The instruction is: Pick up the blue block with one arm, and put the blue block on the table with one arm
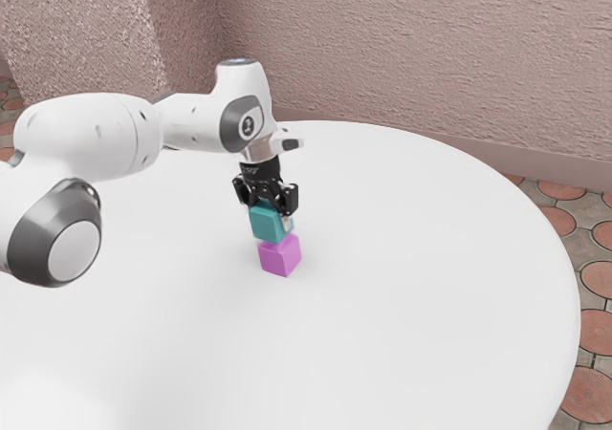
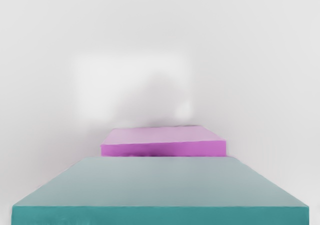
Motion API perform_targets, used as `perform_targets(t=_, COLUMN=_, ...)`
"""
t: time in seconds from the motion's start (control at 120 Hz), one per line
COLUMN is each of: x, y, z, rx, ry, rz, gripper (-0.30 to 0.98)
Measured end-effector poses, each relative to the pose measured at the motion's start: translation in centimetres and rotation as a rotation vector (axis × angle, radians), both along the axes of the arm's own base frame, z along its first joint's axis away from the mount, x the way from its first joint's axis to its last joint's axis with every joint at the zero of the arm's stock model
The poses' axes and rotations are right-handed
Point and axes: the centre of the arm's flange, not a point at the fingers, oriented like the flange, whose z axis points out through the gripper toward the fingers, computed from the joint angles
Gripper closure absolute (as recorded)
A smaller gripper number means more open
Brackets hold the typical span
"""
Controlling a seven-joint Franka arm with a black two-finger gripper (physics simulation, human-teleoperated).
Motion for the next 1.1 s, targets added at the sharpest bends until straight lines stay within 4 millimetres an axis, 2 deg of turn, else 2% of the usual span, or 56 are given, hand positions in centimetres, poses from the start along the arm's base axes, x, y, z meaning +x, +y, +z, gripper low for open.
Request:
perform_targets(t=0.042, x=0.0, y=-0.9, z=0.6, rx=0.0, ry=-0.009, rz=-0.013, gripper=0.29)
perform_targets(t=0.108, x=0.0, y=-3.8, z=1.6, rx=-0.001, ry=-0.025, rz=-0.054, gripper=0.3)
perform_targets(t=0.25, x=-0.5, y=-12.5, z=3.8, rx=-0.016, ry=-0.068, rz=-0.172, gripper=0.3)
perform_targets(t=0.292, x=-0.7, y=-14.8, z=3.5, rx=-0.025, ry=-0.07, rz=-0.199, gripper=0.31)
perform_targets(t=0.358, x=-1.0, y=-17.1, z=2.4, rx=-0.038, ry=-0.058, rz=-0.224, gripper=0.3)
perform_targets(t=0.475, x=-1.2, y=-20.0, z=-2.0, rx=-0.062, ry=-0.009, rz=-0.248, gripper=0.3)
perform_targets(t=0.55, x=-1.3, y=-20.6, z=-3.3, rx=-0.072, ry=0.004, rz=-0.247, gripper=0.3)
perform_targets(t=0.7, x=-1.3, y=-20.7, z=-3.7, rx=-0.082, ry=0.004, rz=-0.24, gripper=0.3)
perform_targets(t=0.925, x=-1.1, y=-20.1, z=-3.5, rx=-0.087, ry=-0.003, rz=-0.229, gripper=0.12)
perform_targets(t=0.975, x=-0.8, y=-19.2, z=-2.5, rx=-0.081, ry=-0.018, rz=-0.218, gripper=0.09)
perform_targets(t=1.1, x=-0.3, y=-15.7, z=4.5, rx=-0.044, ry=-0.106, rz=-0.18, gripper=0.05)
